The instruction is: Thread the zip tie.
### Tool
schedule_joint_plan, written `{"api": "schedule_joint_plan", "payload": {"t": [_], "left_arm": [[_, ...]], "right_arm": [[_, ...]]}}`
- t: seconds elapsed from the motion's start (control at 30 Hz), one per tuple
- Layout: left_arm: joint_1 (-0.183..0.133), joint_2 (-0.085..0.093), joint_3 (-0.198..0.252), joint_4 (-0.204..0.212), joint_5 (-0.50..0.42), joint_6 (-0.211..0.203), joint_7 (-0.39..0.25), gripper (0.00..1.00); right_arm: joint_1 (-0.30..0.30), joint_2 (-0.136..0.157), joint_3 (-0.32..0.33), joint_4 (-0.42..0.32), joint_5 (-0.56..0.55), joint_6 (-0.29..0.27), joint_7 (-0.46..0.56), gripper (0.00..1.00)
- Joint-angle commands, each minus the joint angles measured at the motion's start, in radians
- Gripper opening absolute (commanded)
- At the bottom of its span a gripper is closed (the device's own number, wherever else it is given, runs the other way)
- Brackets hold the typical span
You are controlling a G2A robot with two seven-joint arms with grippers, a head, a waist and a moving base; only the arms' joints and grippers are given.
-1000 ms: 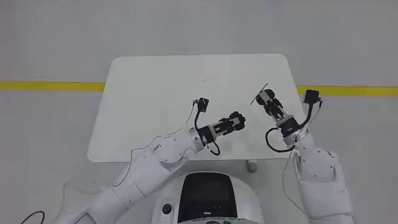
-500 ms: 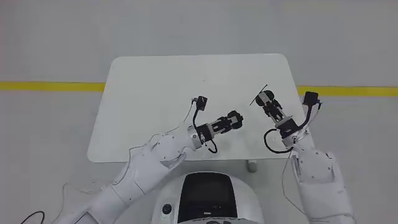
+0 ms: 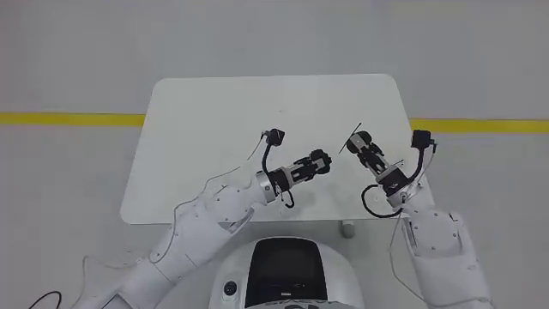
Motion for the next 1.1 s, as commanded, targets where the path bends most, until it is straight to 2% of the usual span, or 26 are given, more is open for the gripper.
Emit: {"api": "schedule_joint_plan", "payload": {"t": [0.0, 0.2, 1.07], "left_arm": [[-0.002, 0.000, -0.001, 0.000, 0.003, 0.000, 0.005, 0.00], [-0.004, -0.001, 0.003, -0.006, -0.003, 0.000, 0.004, 0.00], [-0.004, -0.001, 0.003, -0.006, -0.003, 0.000, 0.004, 0.00]], "right_arm": [[0.002, 0.006, -0.009, 0.004, -0.002, 0.000, -0.010, 0.00], [0.012, 0.024, -0.041, 0.013, 0.014, 0.000, -0.033, 0.00], [0.012, 0.024, -0.041, 0.013, 0.014, 0.000, -0.033, 0.00]]}}
